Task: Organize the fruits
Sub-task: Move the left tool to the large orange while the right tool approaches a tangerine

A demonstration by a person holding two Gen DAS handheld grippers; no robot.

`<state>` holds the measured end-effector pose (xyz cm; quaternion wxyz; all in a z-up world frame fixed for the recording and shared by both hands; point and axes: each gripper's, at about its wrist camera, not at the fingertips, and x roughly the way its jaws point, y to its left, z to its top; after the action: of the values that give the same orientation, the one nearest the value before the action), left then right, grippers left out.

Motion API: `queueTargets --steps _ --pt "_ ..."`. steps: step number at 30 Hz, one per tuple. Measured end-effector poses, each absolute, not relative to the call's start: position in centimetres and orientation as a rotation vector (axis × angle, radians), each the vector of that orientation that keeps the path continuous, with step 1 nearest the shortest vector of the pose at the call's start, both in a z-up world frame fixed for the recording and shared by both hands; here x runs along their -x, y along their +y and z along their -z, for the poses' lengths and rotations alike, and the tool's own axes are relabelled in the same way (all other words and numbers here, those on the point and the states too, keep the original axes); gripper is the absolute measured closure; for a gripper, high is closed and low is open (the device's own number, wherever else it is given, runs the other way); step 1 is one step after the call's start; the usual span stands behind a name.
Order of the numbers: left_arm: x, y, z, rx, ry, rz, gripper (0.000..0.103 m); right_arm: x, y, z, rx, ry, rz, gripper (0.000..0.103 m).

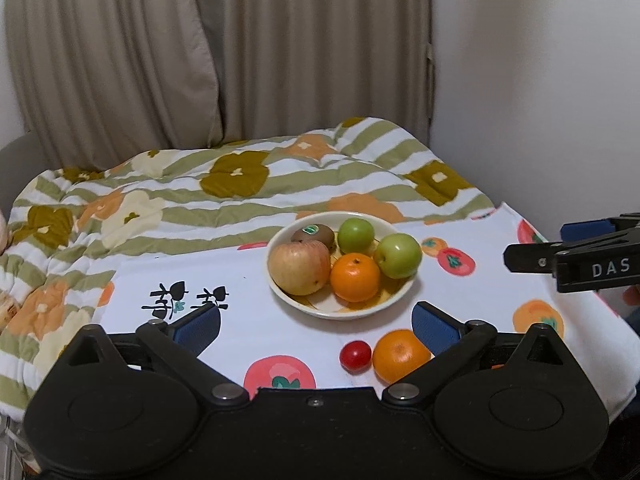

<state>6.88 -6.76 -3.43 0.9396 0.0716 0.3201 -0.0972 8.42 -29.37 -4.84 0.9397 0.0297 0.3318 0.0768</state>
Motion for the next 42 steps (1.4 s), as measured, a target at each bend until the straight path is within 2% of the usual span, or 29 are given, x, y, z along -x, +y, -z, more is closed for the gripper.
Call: queueTargets --steps 14,31,38,42 --pt "-5.6 -6.4 6.1 -0.245 0.649 0.351 0.000 -3.3 -29.9 8.0 -0.107 0.750 -0.055 0.000" --pt "-9.6 -10.0 12.0 -0.473 0.625 0.625 0.000 -3.3 -30.0 14.3 -0.228 0.784 0.058 0.000" --pt "-11.8 -11.7 14.7 -0.534 0.668 0.704 0.012 -4.4 -30.3 15.6 -0.255 0.801 0.088 0.000" --pt "-12.6 -11.9 15.1 -0.512 0.694 0.731 0.013 -5.0 -30.1 16.0 -0.256 0.812 0.094 0.000"
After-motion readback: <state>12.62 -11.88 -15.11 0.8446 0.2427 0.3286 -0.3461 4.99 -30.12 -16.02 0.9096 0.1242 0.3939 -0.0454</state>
